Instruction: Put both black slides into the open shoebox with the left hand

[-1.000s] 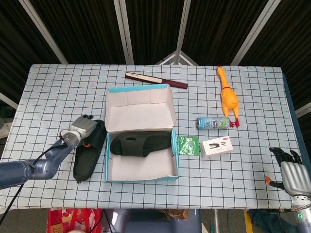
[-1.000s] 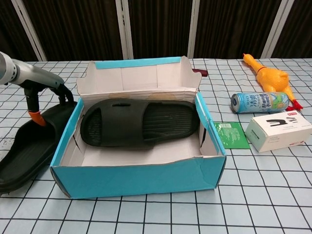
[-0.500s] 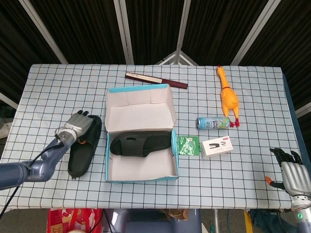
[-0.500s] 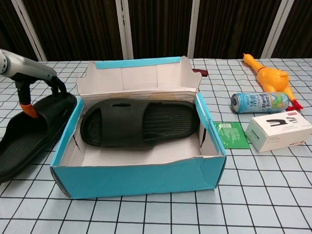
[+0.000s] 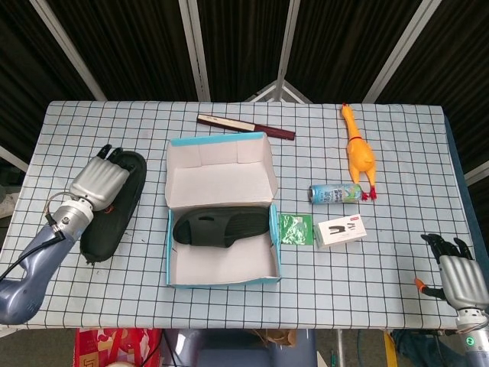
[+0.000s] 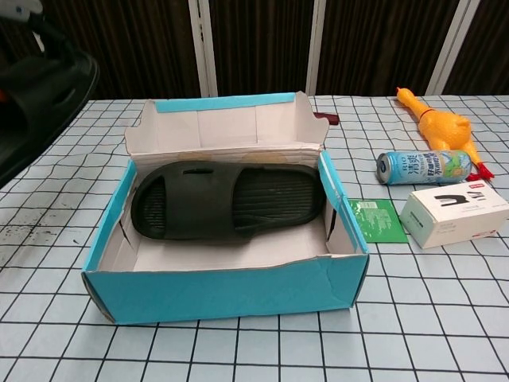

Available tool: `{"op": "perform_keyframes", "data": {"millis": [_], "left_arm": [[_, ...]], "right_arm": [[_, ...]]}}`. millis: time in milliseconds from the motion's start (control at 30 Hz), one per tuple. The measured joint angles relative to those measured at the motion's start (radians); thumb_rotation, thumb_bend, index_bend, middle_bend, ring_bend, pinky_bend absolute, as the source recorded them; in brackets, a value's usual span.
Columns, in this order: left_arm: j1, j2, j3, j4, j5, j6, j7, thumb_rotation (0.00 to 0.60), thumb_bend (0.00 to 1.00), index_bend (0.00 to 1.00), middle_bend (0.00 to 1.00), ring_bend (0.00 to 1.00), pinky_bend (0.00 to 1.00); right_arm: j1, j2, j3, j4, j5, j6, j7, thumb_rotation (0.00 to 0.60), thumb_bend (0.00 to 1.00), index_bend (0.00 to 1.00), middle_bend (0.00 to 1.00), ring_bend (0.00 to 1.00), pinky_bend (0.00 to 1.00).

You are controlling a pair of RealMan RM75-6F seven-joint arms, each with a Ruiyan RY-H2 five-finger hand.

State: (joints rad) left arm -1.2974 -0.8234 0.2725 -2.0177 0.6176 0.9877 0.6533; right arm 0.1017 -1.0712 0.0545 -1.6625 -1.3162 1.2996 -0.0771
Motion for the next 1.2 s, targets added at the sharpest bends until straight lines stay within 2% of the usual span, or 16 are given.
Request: {"op": "perform_keyframes", "data": {"millis": [133,300,500,667,867,1200], "left_arm": [[0.005,0.044,-0.025,-0.093,0.14,0.126,0.106,0.6,0.65,0.63,0.54,0.05,0.01],[0.014,0.044,-0.046,-0.166,0.284,0.21,0.307,0.6,0.64,0.62,0.54,0.05,0.01],[0.028,-0.003,-0.063,-0.232,0.433,0.277,0.622,0.6,0.62,0.6,0.54,0.05,0.01],[0.038,-0.088,-0.076,-0.271,0.543,0.288,0.858,0.6,0.62,0.6,0.54,0.05,0.02],[0.058,-0.22,-0.099,-0.296,0.568,0.272,1.012,0.6,0.62,0.59,0.54,0.05,0.02],[0.087,-0.375,-0.114,-0.287,0.467,0.257,1.157,0.6,0.62,0.6,0.55,0.05,0.02]], "right_arm": [[-0.002,0.003,-0.001,0.002,-0.006,0.004,0.013,0.6,0.23,0.18,0.16,0.2,0.08],[-0.003,0.006,-0.001,0.008,-0.01,0.004,0.028,0.6,0.23,0.18,0.16,0.2,0.08],[-0.005,0.009,-0.001,0.012,-0.015,0.007,0.043,0.6,0.23,0.18,0.16,0.2,0.08],[-0.007,0.011,-0.002,0.012,-0.02,0.01,0.049,0.6,0.23,0.18,0.16,0.2,0.08],[-0.009,0.013,-0.001,0.016,-0.022,0.013,0.061,0.6,0.23,0.18,0.16,0.2,0.08],[-0.012,0.016,-0.003,0.017,-0.032,0.02,0.07,0.6,0.23,0.18,0.16,0.2,0.08]]}}
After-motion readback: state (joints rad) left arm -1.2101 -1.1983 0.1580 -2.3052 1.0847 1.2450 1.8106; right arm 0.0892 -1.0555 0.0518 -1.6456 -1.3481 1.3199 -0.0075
